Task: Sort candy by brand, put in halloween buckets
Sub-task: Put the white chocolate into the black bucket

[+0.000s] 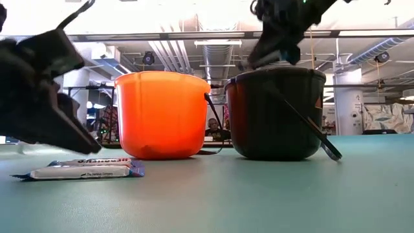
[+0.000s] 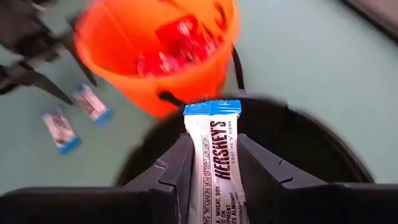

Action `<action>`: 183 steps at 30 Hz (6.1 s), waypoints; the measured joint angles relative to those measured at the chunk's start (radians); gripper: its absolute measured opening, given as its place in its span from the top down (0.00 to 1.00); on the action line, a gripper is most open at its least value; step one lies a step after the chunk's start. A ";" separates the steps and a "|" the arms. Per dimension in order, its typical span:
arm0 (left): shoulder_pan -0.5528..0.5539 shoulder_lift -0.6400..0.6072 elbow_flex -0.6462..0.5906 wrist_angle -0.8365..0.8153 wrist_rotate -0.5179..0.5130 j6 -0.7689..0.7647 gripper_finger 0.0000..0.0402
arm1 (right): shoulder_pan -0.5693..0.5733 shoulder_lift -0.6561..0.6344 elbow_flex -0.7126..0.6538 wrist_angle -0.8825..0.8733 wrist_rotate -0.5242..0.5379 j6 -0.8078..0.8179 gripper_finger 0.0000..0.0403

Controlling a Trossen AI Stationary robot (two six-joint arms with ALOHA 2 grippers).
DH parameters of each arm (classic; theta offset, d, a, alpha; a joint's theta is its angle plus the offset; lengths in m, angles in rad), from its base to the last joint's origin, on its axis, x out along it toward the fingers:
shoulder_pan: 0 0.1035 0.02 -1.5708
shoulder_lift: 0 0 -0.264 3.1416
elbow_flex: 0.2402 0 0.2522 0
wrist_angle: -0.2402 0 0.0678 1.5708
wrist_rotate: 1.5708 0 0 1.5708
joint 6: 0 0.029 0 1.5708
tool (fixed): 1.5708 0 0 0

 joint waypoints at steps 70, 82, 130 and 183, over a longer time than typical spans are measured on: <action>-0.003 -0.507 0.453 -0.710 -0.123 -0.211 0.76 | 0.273 0.499 0.684 0.077 0.140 -0.927 0.46; 0.052 -0.475 0.655 -0.719 -0.091 -0.142 0.76 | 0.266 0.496 0.697 0.217 0.140 -1.026 0.49; 0.055 -0.274 0.664 -1.176 0.034 -0.101 0.35 | -0.029 0.303 0.507 -0.958 -0.111 -0.178 0.94; -0.031 0.101 0.307 -0.479 0.034 -0.282 0.34 | 0.254 0.093 0.473 -0.512 0.247 -0.103 0.55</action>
